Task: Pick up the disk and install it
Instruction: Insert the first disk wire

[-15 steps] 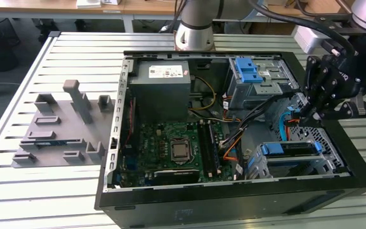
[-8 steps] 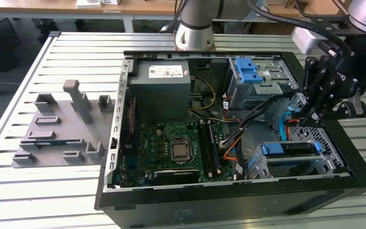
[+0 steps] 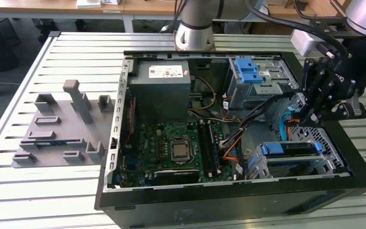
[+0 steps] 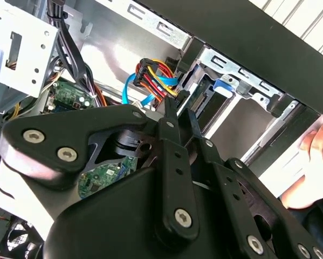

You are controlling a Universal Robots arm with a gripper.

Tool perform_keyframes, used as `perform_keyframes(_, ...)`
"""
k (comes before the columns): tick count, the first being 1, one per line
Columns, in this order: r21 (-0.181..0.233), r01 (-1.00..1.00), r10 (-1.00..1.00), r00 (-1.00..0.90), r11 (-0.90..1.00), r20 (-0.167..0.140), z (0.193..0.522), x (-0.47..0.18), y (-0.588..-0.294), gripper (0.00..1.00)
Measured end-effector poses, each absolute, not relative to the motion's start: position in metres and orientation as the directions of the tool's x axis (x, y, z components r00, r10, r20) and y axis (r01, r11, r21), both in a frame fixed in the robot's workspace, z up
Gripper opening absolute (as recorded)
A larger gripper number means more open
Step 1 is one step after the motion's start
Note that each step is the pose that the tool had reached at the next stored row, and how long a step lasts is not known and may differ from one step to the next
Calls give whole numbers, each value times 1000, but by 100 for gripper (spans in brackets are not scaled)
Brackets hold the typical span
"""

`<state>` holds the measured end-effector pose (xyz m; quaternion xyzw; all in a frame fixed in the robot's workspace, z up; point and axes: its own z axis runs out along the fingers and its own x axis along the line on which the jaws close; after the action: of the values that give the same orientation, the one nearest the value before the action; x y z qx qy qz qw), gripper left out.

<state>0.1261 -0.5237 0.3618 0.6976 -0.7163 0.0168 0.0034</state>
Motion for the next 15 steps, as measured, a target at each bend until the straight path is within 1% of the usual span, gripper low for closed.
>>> perform_keyframes(6,-20,-999,-999,-27,26,40,359,126,-523,24)
perform_keyframes(10,-20,-999,-998,-27,26,56,359,126,-523,24)
perform_keyframes(15,-21,-999,-996,-27,25,84,358,126,-523,24)
